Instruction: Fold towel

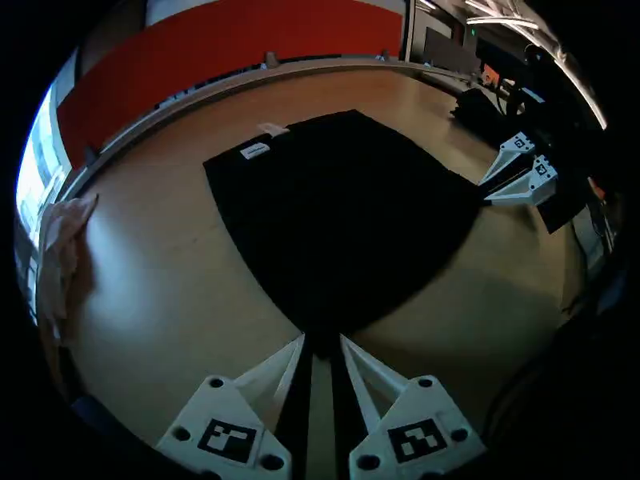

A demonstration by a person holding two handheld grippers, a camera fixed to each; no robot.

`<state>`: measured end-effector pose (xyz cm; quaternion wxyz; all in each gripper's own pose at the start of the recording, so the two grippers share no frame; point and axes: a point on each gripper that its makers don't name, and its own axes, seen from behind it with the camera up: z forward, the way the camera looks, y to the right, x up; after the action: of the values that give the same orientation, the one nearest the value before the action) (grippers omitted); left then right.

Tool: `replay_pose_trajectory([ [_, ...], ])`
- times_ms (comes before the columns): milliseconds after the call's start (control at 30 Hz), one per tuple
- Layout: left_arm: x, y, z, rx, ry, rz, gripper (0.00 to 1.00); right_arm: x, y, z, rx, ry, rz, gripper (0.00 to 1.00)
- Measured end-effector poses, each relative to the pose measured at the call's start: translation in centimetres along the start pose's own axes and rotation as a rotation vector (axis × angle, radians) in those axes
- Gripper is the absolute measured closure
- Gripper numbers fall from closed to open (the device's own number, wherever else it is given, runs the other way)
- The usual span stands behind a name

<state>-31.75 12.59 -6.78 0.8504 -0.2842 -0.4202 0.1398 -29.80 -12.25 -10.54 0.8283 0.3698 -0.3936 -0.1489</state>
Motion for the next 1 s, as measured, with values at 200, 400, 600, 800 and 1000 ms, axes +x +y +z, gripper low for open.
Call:
replay_pose_trajectory([
  [200,0.5,0.0,-0.6,-0.003,0.014,-0.043,0.88,0.5,0.1,-0.3,-0.008,0.015,0.013,0.84],
  [400,1.3,-0.1,-1.6,0.004,0.031,-0.059,0.88,1.1,0.3,-0.9,-0.019,0.030,0.018,0.84],
  [600,1.7,-0.1,-2.7,0.022,0.040,-0.054,0.88,2.3,0.4,-2.0,-0.029,0.051,0.019,0.84],
  [800,2.5,0.2,-4.2,0.029,0.058,-0.072,0.87,3.6,0.6,-3.3,-0.049,0.071,0.003,0.85],
  [1000,3.2,0.5,-5.6,0.031,0.069,-0.091,0.88,4.9,0.4,-4.8,-0.058,0.090,-0.012,0.85],
])
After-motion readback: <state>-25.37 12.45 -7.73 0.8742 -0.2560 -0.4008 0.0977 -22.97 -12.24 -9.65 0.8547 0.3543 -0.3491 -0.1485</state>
